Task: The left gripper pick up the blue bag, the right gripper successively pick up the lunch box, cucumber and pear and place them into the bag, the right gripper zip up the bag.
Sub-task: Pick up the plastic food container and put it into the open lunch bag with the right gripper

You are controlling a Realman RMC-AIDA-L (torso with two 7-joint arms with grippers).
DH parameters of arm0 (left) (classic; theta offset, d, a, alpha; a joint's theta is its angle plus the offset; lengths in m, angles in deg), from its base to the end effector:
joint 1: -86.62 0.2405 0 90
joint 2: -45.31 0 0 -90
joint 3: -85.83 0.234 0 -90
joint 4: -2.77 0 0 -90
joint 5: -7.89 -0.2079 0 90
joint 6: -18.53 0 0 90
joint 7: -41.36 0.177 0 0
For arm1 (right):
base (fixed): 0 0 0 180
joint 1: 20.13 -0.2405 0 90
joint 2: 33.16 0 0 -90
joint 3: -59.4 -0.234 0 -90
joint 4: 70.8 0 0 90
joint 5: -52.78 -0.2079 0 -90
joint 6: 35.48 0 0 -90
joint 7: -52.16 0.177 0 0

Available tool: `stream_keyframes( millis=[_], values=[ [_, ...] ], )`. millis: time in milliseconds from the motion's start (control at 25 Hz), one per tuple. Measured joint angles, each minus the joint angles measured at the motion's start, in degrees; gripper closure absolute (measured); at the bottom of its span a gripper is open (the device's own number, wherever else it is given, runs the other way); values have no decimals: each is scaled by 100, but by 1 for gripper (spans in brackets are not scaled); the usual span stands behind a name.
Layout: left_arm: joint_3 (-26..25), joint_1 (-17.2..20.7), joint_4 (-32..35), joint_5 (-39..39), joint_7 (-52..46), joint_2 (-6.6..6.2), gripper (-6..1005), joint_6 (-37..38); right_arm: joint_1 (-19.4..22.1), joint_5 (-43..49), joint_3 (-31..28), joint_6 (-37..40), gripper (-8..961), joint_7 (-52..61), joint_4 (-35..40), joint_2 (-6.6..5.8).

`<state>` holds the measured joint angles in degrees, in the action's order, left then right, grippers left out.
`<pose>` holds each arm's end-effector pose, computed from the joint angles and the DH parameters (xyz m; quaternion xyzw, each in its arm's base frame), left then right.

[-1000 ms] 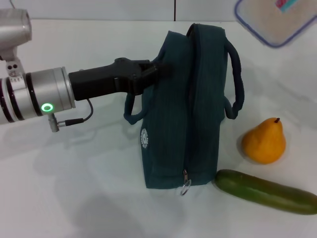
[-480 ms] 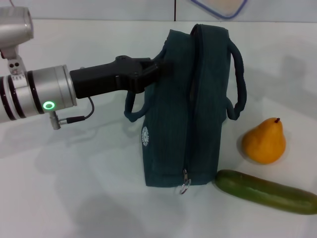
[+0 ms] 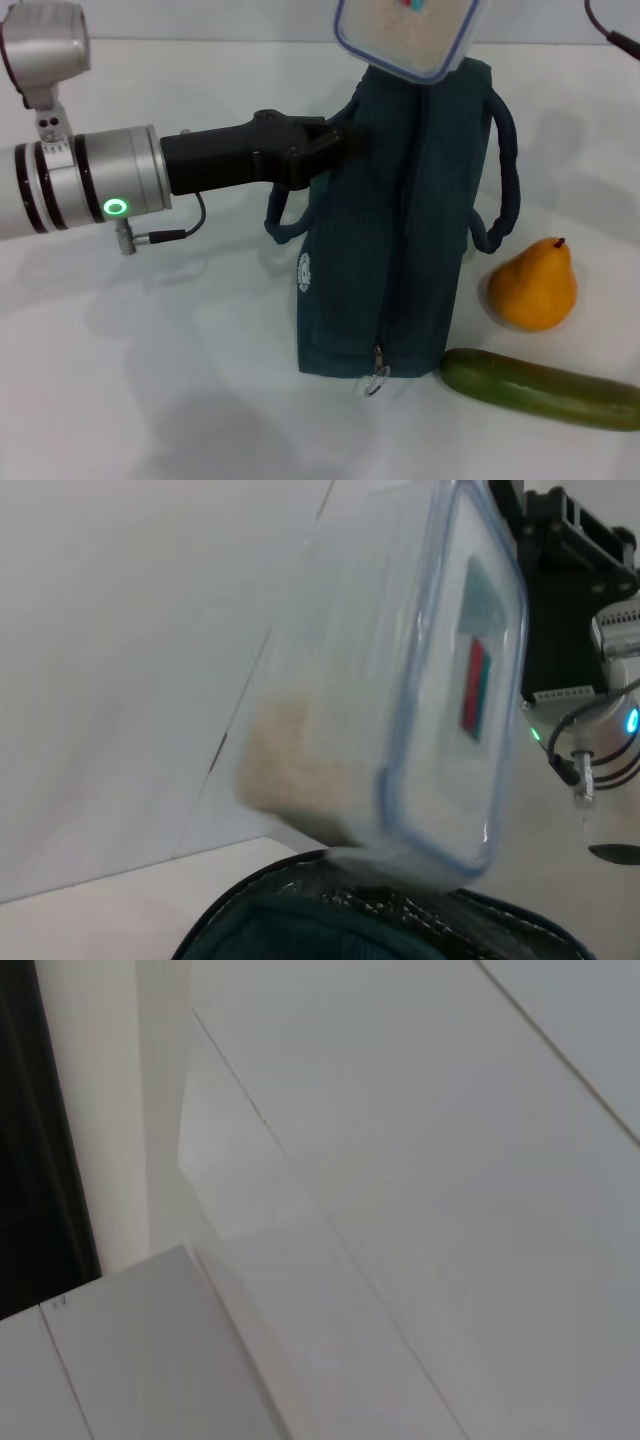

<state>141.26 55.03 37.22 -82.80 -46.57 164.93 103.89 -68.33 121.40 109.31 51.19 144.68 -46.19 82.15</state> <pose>-0.1724 0.3434 -0.0315 -0.8921 -0.2648 -0.3570 0.0807 0.0717 0.4107 0.0403 -0.7999 0.2391 0.5470 0.0613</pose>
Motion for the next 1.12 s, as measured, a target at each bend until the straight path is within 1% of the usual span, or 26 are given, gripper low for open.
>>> stream_keyframes(
  millis=[160, 200, 280, 520, 720, 920, 1120],
  values=[
    [-32, 6, 1, 7, 4, 0, 956, -7, 184, 0, 118, 44, 856, -53, 4, -6],
    [-39, 6, 0, 19, 4, 0, 956, -12, 329, 5, 163, 102, 856, -65, 17, -19],
    [-43, 8, 0, 40, 4, 0, 956, -21, 390, 9, 184, 135, 856, -66, 19, -25],
    [-67, 53, 0, 227, 12, -5, 956, -147, 848, 14, 284, 519, 856, -70, 167, -23],
    [-69, 57, -27, 251, 12, -2, 956, -168, 1150, 67, 360, 622, 857, -77, 200, -27],
    [-68, 18, -107, 254, 13, 1, 956, -188, 1228, 471, 420, 566, 857, -176, 202, -17],
    [-65, 4, -113, 254, 30, 1, 956, -237, 1150, 720, 829, 255, 852, -200, 202, 3]
  ],
)
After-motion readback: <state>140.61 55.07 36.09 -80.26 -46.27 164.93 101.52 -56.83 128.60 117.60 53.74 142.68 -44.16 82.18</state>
